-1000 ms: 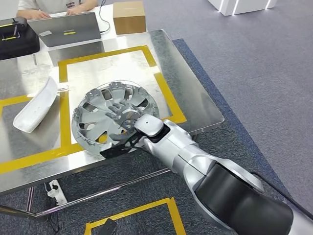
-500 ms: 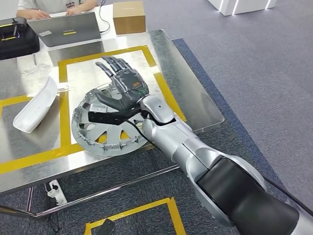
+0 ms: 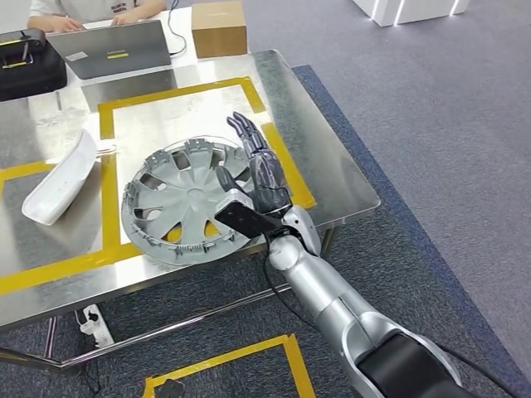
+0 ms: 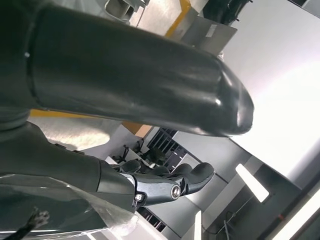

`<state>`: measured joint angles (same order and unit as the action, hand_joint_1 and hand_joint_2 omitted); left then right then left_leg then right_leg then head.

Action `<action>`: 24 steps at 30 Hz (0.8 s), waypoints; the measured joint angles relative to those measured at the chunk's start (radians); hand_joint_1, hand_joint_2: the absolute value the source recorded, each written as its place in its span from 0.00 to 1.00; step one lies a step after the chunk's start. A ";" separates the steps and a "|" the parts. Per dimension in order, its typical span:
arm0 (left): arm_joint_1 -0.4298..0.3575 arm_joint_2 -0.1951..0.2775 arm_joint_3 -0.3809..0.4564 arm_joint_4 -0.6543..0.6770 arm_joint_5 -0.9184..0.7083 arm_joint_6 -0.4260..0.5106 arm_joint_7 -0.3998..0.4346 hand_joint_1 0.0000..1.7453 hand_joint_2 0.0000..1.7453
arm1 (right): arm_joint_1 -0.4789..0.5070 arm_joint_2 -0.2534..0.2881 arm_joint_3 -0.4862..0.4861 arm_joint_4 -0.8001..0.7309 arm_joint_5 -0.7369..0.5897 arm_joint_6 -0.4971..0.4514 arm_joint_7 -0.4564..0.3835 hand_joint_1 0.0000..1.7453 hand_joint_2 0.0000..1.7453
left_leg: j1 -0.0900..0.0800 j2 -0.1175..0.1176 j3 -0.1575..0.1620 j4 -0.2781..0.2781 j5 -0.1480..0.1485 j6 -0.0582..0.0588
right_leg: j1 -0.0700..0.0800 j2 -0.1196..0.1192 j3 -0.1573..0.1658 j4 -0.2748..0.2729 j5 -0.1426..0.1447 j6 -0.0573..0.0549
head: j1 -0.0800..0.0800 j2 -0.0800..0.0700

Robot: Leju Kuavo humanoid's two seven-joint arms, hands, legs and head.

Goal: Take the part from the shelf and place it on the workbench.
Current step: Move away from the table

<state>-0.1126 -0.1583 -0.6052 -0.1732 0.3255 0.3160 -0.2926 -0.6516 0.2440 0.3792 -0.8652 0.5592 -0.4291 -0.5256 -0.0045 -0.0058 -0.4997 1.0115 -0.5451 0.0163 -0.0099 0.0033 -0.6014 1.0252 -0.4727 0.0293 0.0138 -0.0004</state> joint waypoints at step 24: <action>0.069 0.007 0.204 0.001 0.216 0.096 -0.097 0.00 0.00 | 0.953 -0.025 -0.404 -0.435 -0.329 0.092 -0.166 0.00 0.00 | 0.000 -0.001 0.012 -0.023 0.012 0.038 | -0.010 -0.003 -0.109 0.256 -0.142 0.030 | 0.004 0.000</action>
<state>-0.0432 -0.1514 -0.4011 -0.1719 0.5415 0.4116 -0.3891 0.3014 0.2191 -0.0252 -1.3005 0.2301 -0.3374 -0.6916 -0.0044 -0.0070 -0.4879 0.9880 -0.5330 0.0544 -0.0201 0.0000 -0.7102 1.2809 -0.6143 0.0594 0.0177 -0.0004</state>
